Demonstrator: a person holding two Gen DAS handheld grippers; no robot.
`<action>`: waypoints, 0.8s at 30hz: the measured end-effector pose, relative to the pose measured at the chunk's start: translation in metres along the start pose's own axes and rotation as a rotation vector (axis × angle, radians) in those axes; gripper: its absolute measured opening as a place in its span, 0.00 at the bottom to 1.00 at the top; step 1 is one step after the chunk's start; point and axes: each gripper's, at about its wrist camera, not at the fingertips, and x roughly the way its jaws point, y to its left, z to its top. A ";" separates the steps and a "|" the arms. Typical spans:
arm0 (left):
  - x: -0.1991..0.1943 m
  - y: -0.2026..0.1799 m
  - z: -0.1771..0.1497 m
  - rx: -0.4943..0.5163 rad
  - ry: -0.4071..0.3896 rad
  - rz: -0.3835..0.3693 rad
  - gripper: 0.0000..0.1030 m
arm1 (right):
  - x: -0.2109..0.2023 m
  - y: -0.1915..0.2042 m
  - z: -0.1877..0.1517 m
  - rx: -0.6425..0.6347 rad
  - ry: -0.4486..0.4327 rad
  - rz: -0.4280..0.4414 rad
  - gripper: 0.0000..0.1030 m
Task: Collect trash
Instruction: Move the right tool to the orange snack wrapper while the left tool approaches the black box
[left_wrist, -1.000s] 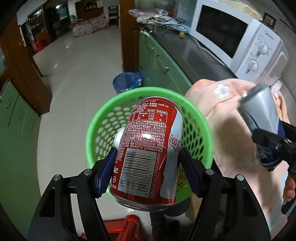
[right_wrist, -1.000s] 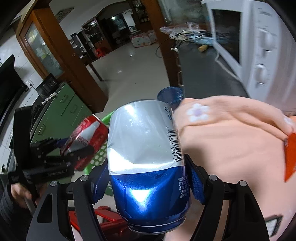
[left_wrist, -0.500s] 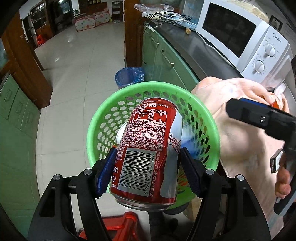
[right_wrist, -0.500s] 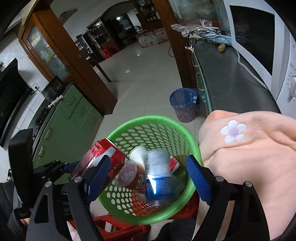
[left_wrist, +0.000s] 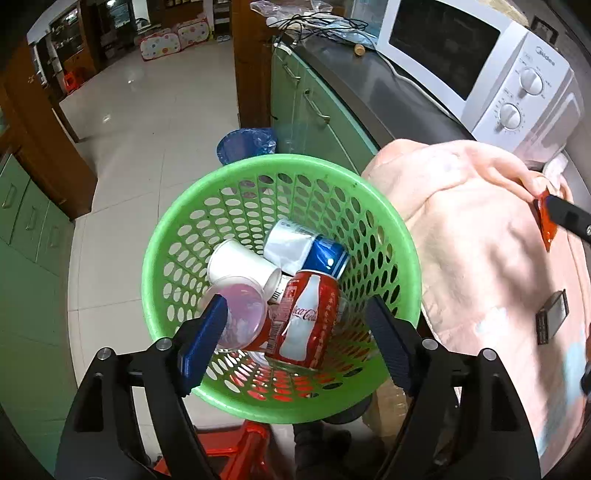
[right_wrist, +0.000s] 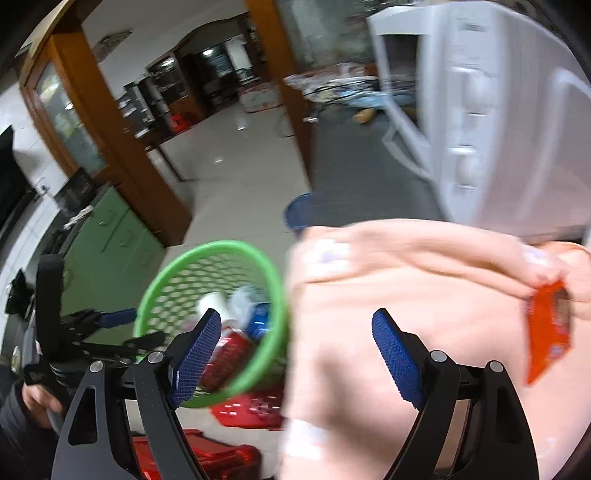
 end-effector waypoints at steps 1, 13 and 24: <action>0.001 -0.001 -0.001 0.003 0.003 0.004 0.74 | -0.006 -0.013 0.000 0.010 -0.007 -0.024 0.80; -0.009 -0.025 0.002 0.047 -0.005 -0.014 0.78 | -0.016 -0.156 -0.007 0.085 0.048 -0.282 0.82; -0.022 -0.081 0.001 0.168 -0.021 -0.091 0.78 | 0.015 -0.191 -0.004 0.044 0.114 -0.245 0.82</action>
